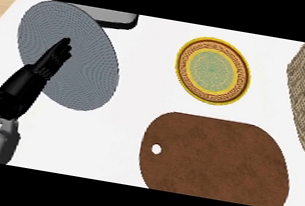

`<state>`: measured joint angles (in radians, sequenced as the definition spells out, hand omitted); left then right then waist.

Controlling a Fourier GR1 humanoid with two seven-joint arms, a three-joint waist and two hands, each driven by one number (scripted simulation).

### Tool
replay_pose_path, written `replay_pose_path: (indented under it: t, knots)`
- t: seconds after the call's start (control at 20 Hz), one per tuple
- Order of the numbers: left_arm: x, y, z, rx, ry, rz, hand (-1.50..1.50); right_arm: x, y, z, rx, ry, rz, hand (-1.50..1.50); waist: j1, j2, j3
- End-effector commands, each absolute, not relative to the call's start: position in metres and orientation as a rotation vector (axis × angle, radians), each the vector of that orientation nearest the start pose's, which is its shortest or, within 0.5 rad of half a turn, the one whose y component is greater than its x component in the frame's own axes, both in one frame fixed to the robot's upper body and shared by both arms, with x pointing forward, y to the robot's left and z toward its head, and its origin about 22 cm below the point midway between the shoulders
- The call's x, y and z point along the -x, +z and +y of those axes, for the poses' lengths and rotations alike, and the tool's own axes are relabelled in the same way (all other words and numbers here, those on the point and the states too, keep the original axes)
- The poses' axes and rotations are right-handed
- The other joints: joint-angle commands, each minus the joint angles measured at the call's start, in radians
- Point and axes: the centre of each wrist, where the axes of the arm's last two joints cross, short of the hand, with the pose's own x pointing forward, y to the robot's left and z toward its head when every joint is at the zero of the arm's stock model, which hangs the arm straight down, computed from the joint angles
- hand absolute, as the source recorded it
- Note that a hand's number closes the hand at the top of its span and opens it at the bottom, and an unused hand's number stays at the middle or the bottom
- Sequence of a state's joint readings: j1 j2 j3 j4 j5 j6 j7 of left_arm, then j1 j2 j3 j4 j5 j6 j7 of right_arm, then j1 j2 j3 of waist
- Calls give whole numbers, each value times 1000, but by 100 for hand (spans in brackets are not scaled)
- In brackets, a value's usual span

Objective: Pick the tomato from the cutting board and place it in the basket

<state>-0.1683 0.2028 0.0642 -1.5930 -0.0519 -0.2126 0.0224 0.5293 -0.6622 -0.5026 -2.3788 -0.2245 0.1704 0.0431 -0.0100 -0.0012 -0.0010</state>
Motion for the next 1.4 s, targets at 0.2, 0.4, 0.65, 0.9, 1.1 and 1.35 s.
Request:
replay_pose_path:
  t: [0.2, 0.4, 0.65, 0.9, 1.1, 1.35]
  knots:
    - [-291, 65, 255, -38, -366, -1690, 0, -151, 233, -373, 725, 441, -1765, 150, 18, 4, 1]
    - [-293, 63, 256, -23, -410, -1704, 0, -190, 233, -377, 785, 377, -1735, 150, 28, 7, 1]
    - [-278, 63, 266, -20, -392, -1707, 0, -231, 257, -389, 831, 230, -1750, 150, 37, 5, 1]
    - [-276, 57, 256, -31, -399, -1695, 0, -270, 260, -398, 865, 166, -1720, 150, 32, 4, 1]
    - [-282, 52, 259, -50, -389, -1702, 0, -296, 234, -438, 865, 187, -1682, 150, 27, 5, 1]
    - [-276, 52, 244, -32, -388, -1699, 0, -302, 218, -470, 835, 227, -1639, 150, 20, 3, 1]
